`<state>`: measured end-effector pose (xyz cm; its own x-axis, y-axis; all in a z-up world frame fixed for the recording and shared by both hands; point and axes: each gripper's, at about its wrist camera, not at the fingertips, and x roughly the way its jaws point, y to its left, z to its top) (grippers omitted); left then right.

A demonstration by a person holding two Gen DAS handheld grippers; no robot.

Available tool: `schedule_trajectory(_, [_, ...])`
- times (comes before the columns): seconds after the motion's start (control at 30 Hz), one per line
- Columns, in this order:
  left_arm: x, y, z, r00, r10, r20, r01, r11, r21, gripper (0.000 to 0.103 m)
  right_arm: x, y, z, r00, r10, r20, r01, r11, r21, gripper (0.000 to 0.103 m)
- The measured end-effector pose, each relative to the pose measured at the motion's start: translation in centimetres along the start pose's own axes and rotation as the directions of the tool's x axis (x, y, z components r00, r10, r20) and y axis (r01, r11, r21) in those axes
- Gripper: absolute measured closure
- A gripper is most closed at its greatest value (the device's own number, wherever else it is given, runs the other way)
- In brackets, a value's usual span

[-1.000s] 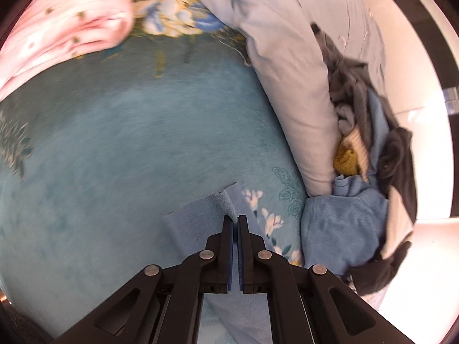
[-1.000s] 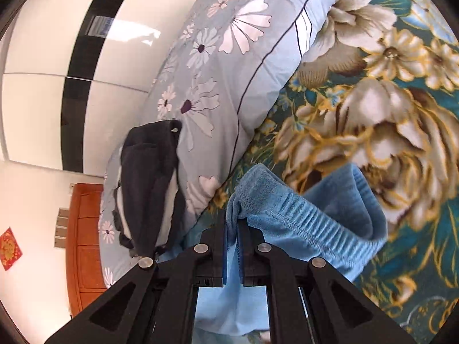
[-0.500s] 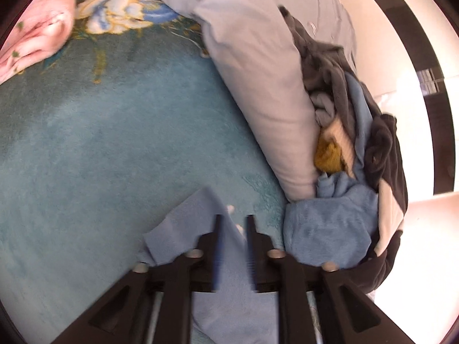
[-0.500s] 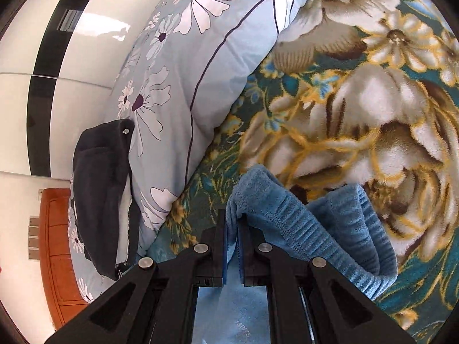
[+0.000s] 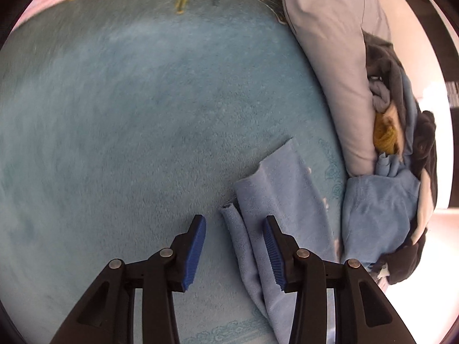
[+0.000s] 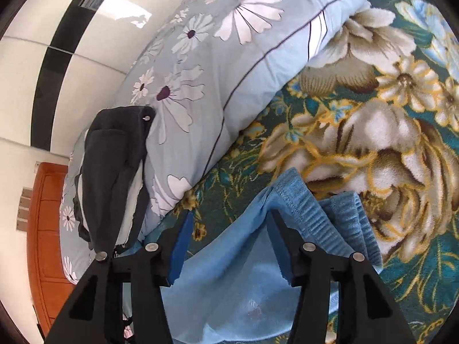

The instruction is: Fold clothes

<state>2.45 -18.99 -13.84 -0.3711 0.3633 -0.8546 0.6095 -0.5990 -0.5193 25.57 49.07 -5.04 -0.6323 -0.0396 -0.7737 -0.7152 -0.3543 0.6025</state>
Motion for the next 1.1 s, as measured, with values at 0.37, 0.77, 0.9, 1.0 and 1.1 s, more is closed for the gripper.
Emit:
schedule_trajectory(0.37, [0.7, -0.9, -0.2, 0.999, -0.04, 0.007, 0.04, 0.999, -0.014, 0.062, -2.8, -8.9, -5.6, 0.997, -0.071, -0.024, 0.075, 0.966, 0.249, 0.048])
schedule_trajectory(0.77, [0.2, -1.2, -0.8, 0.997, -0.074, 0.019, 0.075, 0.996, -0.057, 0.097, 0.0, -9.6, -4.9, 0.996, -0.043, 0.079, 0.012, 0.933, 0.359, 0.058])
schedule_trajectory(0.9, [-1.3, -2.4, -0.8, 0.993, -0.114, 0.043, 0.115, 0.993, -0.027, 0.097, -0.6, -8.3, -4.5, 0.996, -0.046, 0.075, 0.019, 0.945, 0.327, 0.082])
schedule_trajectory(1.0, [-2.9, -3.7, -0.4, 0.985, -0.161, 0.067, 0.16, 0.987, 0.016, 0.097, -1.8, -5.9, -3.6, 0.995, 0.008, 0.098, -0.034, 0.964, 0.262, 0.085])
schedule_trajectory(1.1, [-6.2, -3.8, 0.2, 0.971, -0.212, 0.112, 0.204, 0.975, 0.085, 0.098, -3.3, -2.3, -2.8, 0.991, 0.09, 0.097, -0.104, 0.982, 0.157, 0.085])
